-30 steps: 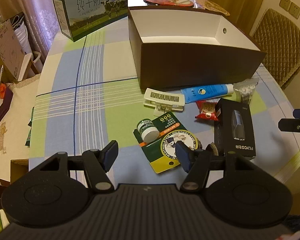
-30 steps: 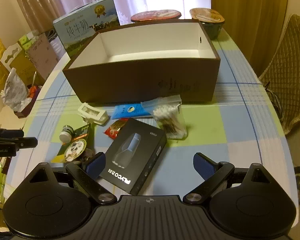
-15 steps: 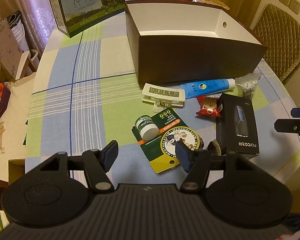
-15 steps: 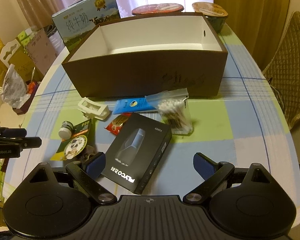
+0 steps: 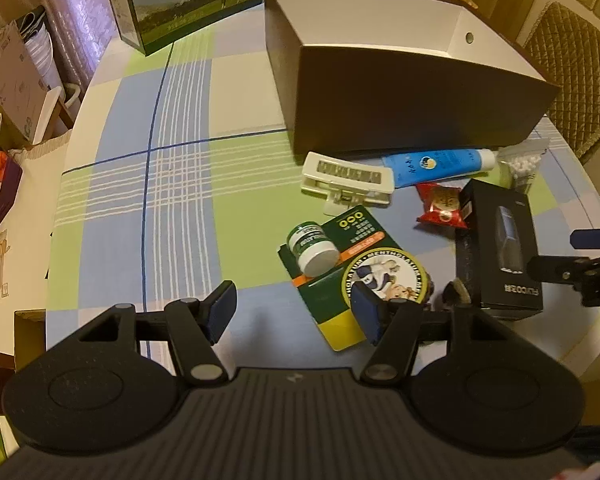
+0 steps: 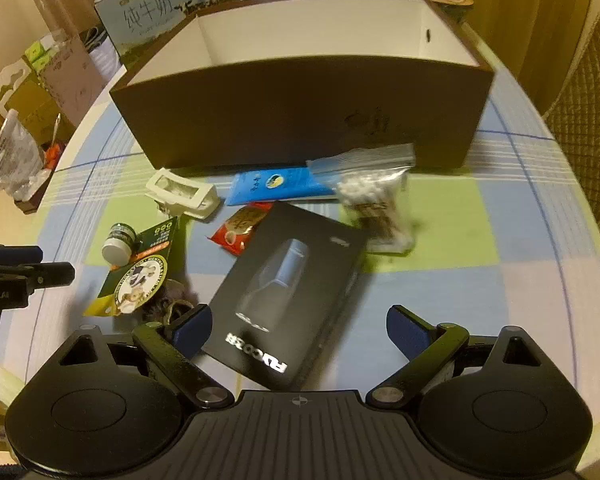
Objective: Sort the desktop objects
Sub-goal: 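Grasp the black FLYCO shaver box with the right tool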
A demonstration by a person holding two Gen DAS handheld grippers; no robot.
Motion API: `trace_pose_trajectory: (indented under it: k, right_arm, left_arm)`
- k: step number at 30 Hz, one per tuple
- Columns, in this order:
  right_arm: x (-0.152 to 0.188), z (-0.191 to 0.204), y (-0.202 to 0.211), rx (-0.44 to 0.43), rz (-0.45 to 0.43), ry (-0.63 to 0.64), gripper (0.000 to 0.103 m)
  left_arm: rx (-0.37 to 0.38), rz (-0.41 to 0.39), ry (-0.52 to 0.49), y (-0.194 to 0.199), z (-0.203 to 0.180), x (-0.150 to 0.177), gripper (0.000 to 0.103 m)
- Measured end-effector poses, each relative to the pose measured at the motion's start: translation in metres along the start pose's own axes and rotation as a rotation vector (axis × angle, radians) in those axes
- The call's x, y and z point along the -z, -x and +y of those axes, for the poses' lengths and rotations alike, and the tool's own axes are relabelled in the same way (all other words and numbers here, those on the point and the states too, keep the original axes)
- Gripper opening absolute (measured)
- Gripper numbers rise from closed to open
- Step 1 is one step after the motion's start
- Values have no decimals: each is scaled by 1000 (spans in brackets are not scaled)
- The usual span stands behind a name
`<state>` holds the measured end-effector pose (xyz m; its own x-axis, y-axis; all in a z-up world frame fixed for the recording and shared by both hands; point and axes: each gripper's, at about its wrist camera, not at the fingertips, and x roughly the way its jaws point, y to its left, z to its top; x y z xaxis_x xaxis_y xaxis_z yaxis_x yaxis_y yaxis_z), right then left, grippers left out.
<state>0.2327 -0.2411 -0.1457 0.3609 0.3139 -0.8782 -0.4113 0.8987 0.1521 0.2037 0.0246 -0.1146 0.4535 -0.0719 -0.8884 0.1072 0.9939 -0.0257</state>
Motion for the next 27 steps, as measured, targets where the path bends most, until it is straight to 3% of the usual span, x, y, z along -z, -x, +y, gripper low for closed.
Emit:
trace_pose_trajectory:
  k: [16, 27]
  right_arm:
    - [-12, 16, -51, 86, 55, -17, 91]
    - [5, -6, -33, 72, 111, 66, 82]
  left_arm:
    - [3, 38, 6, -23, 20, -6, 58]
    - [50, 39, -16, -41, 10, -17, 58]
